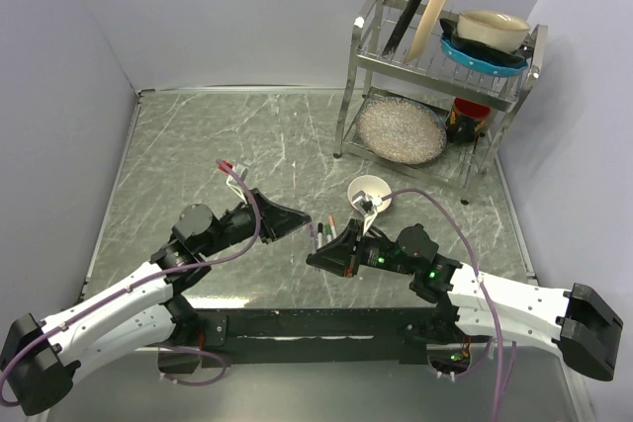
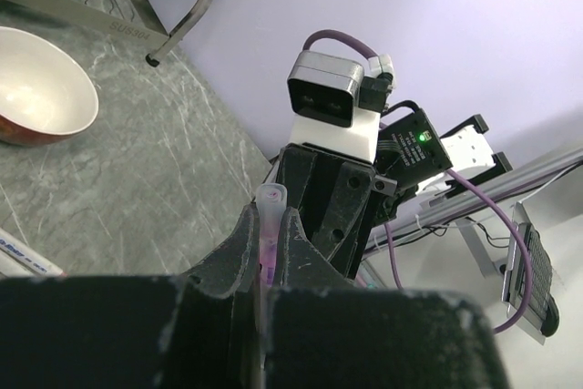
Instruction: Insert the pens into the pen caps
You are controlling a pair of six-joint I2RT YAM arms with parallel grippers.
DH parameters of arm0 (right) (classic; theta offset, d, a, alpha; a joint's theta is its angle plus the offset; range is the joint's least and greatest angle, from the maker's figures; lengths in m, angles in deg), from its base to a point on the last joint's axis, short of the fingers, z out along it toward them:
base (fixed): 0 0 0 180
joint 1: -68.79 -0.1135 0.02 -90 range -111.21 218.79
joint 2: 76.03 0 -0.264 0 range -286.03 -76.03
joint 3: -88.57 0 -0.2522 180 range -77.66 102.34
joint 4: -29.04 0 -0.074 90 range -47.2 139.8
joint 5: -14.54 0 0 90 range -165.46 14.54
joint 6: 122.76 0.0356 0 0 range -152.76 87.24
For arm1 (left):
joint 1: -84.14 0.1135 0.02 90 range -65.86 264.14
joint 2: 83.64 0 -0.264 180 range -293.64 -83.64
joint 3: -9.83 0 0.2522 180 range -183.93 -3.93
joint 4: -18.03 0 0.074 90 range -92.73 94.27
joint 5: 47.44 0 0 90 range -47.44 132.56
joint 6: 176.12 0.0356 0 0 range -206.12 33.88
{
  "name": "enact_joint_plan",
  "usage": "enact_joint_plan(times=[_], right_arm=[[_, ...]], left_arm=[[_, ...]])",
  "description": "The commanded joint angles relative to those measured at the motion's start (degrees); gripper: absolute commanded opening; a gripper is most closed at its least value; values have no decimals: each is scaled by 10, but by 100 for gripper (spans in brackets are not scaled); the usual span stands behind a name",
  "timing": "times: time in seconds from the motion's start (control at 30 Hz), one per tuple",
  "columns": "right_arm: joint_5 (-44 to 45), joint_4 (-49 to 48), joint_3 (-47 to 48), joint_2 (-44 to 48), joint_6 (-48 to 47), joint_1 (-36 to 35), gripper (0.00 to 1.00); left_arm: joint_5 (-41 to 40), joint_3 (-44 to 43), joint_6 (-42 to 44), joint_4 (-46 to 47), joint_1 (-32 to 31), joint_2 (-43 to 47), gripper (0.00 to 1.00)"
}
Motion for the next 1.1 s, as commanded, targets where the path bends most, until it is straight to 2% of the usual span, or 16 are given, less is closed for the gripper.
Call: enact_joint_plan(times=[0.0, 0.37, 0.63, 0.77, 0.97, 1.07], right_arm=[[28, -2, 42, 5, -17, -3, 0], [80, 59, 98, 16, -23, 21, 0], [61, 53, 143, 11, -1, 91, 0], [54, 61, 172, 2, -18, 107, 0], [50, 96, 214, -14, -58, 120, 0], [54, 115, 230, -17, -79, 127, 0]], left_arm=[[11, 15, 1, 31, -8, -5, 1], [-6, 56, 0, 51, -46, 8, 1], [1, 103, -20, 105, -80, -13, 1], [1, 118, -27, 126, -99, -23, 1], [-7, 104, -9, 83, -133, -39, 1], [-4, 114, -15, 91, -142, -46, 1]])
